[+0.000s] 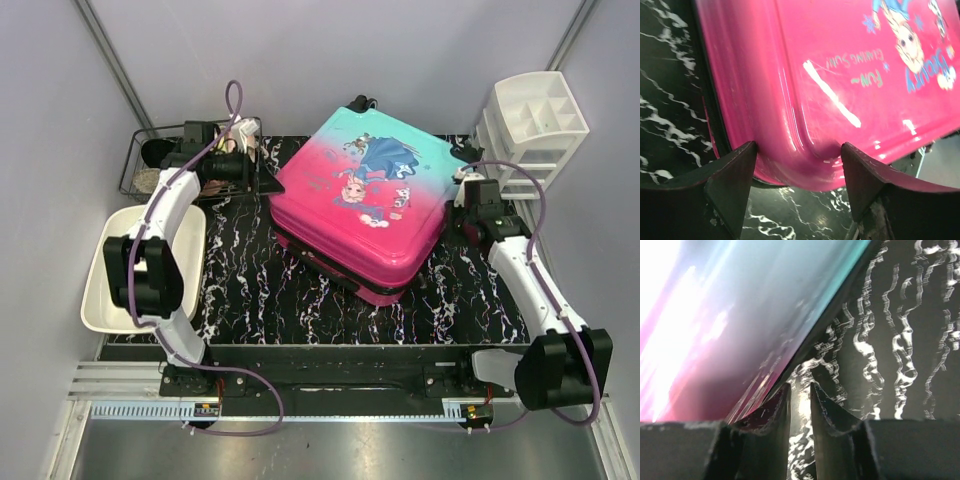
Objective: Open, take out, and arrange the luggage
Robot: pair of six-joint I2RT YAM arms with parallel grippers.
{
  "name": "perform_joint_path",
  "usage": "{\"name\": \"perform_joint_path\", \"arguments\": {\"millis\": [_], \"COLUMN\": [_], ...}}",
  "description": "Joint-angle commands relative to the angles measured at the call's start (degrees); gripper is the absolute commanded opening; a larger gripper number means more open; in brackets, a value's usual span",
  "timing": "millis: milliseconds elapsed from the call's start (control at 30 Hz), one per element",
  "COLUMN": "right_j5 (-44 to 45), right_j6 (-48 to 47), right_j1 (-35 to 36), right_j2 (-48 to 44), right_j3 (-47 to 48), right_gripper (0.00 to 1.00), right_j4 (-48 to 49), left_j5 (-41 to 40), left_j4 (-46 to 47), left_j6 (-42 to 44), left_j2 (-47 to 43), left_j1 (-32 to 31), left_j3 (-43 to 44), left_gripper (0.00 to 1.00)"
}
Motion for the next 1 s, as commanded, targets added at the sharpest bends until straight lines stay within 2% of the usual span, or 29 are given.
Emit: {"name": "perform_joint_path", "arguments": {"millis": [0,167,300,467,633,667,733,800,833,967], "right_j5": [1.5,-4.5,-11.3,-17.4,-18.7,-18.7,-17.9,-17.9,-18.0,-19.4], "right_j6": [-7.3,-14.5,-17.1,-15.7,-14.2,-14.2,-14.1,-15.0,-15.9,-19.9], "right_j1": [-1.5,-3.5,-3.5,-3.5,-3.6,-3.6,-3.6,-3.6,-3.6,-3.6], "right_j2": [4.2,7.5,15.1,28.3,34.0,33.5,31.2,27.8,26.5,18.4], "right_j3": [2.9,3.5,7.5,19.6,29.4,31.4,33.4,34.7,35.0,33.6], "right_gripper": [0.29,0.25,0.28,0.31,0.35,0.38,0.57,0.67,0.76,0.91], "right_j4": [10.2,17.0,23.7,26.4,25.8,23.6,19.6,15.0,13.5,5.6], "left_j5": [11.2,7.9,6.5,3.7,2.5,3.2,5.0,5.5,4.5,-0.2], "left_j4": [-7.8,-8.9,-3.0,-2.5,0.1,1.0,4.0,8.0,9.4,22.1], "left_j6": [2.5,3.9,-0.5,0.9,0.9,0.5,-2.5,-6.1,-7.6,-15.6], "left_j2": [-7.7,-14.7,-16.6,-16.9,-16.4,-15.8,-15.1,-15.4,-15.9,-18.5], "left_j1": [-4.9,-2.8,0.9,2.5,2.5,2.4,0.4,-1.4,-3.3,-4.4], "left_j3": [-10.1,-14.6,-14.6,-14.1,-15.9,-16.4,-18.3,-20.9,-23.4,-28.1], "left_gripper": [0.72,0.81,0.88,0.92,0.93,0.91,0.88,0.87,0.87,0.88]}}
